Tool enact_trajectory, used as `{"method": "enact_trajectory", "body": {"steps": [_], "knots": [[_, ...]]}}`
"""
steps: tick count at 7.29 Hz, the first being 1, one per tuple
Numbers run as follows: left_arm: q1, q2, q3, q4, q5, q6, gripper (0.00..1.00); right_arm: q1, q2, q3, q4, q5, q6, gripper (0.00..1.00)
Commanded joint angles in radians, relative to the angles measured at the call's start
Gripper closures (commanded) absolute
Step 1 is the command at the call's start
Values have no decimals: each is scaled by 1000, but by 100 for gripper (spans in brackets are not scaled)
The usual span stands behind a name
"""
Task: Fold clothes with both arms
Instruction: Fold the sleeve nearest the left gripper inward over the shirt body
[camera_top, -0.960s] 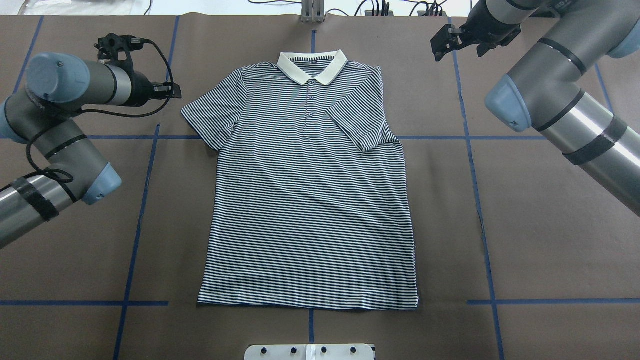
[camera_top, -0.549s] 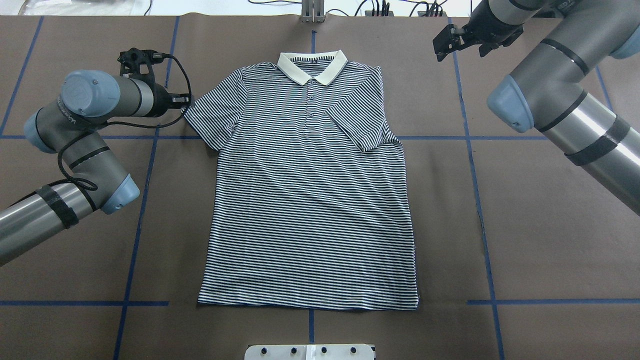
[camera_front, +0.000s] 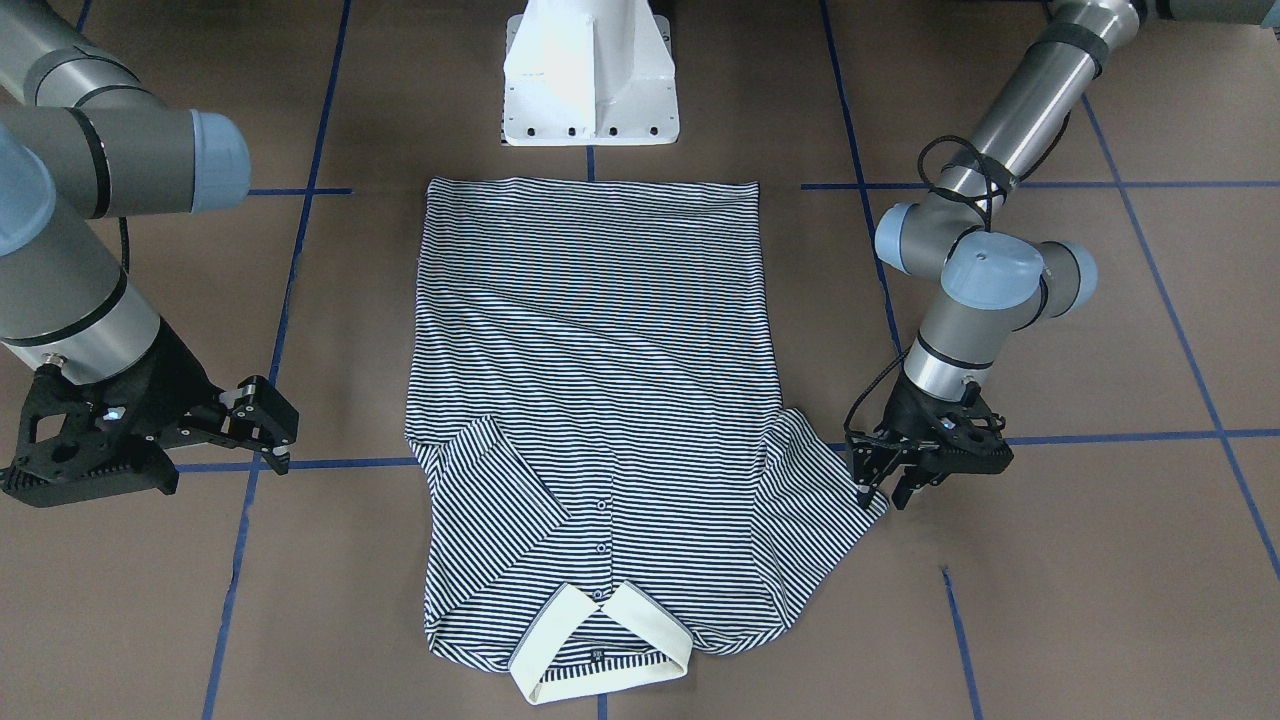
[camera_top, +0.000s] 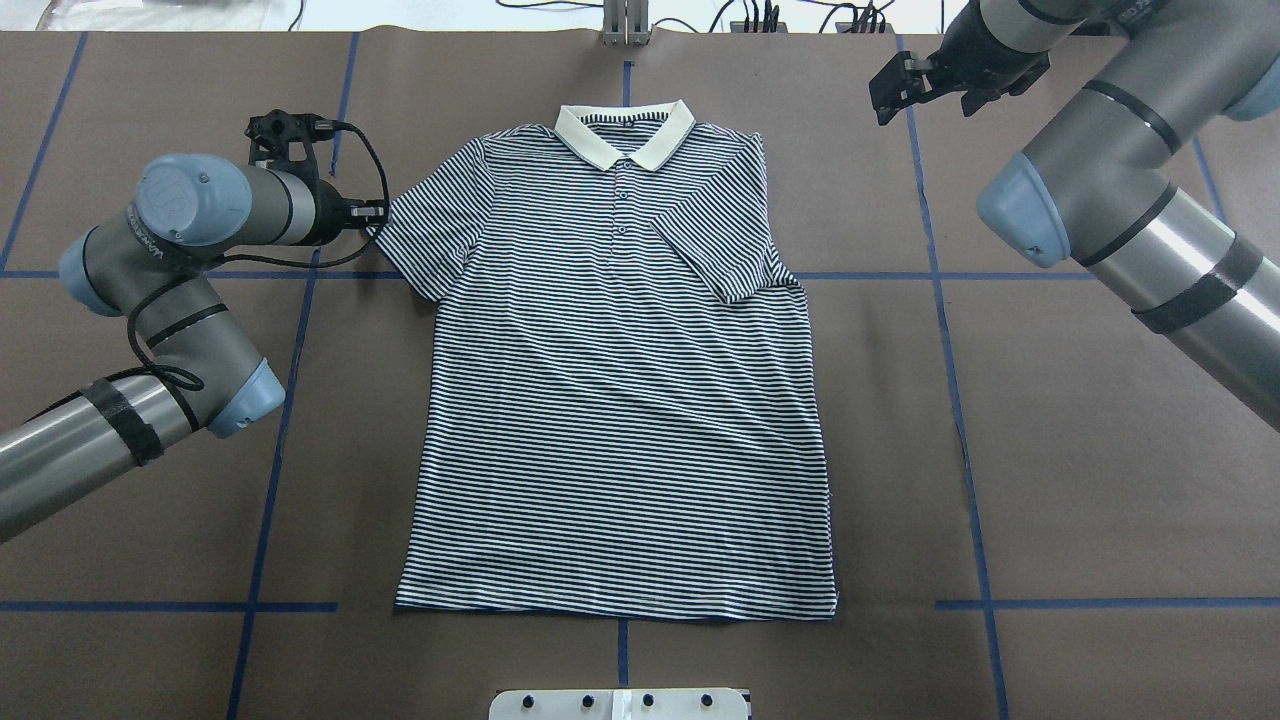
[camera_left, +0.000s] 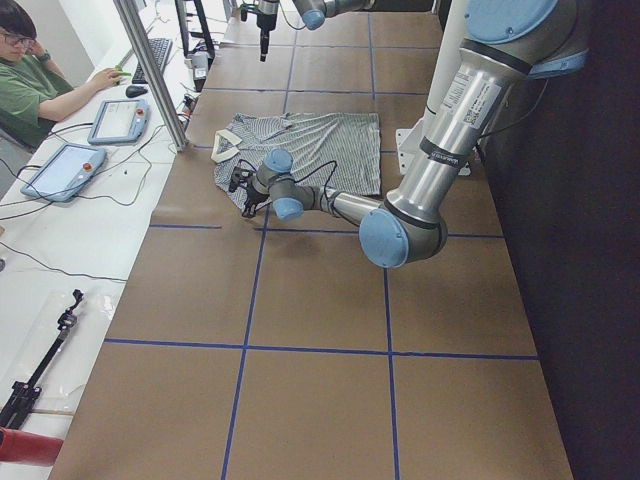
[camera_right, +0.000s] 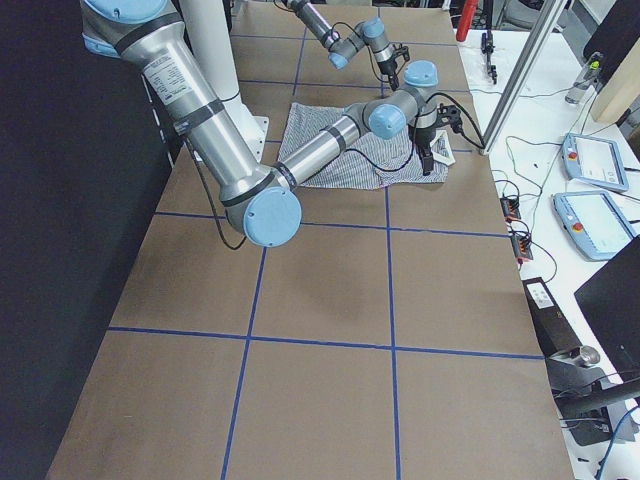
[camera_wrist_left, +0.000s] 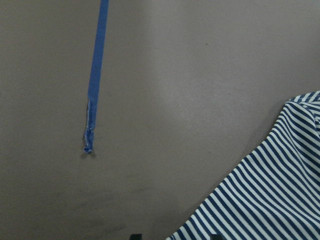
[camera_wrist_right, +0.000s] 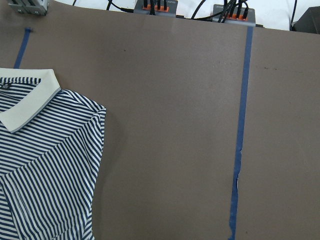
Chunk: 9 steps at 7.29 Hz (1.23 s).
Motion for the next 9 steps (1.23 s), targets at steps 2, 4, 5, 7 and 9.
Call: {"method": "enact_trajectory", "body": {"steps": [2,4,5,7,9], "knots": [[4,0,1,-1,2,2,62,0,-2,0,0,0,0,0],[6,0,1,-4,2,2,74,0,-7,0,0,0,-2,0],[4,0,0,-6,2,0,90,0,-7,0,0,0,-2,0],[6,-23,-7,6,2,2,100,0,-7,2,0,0,0,0],[6,-75,-13,55,0,-5,100,0,-7,0,0,0,0,0]]}}
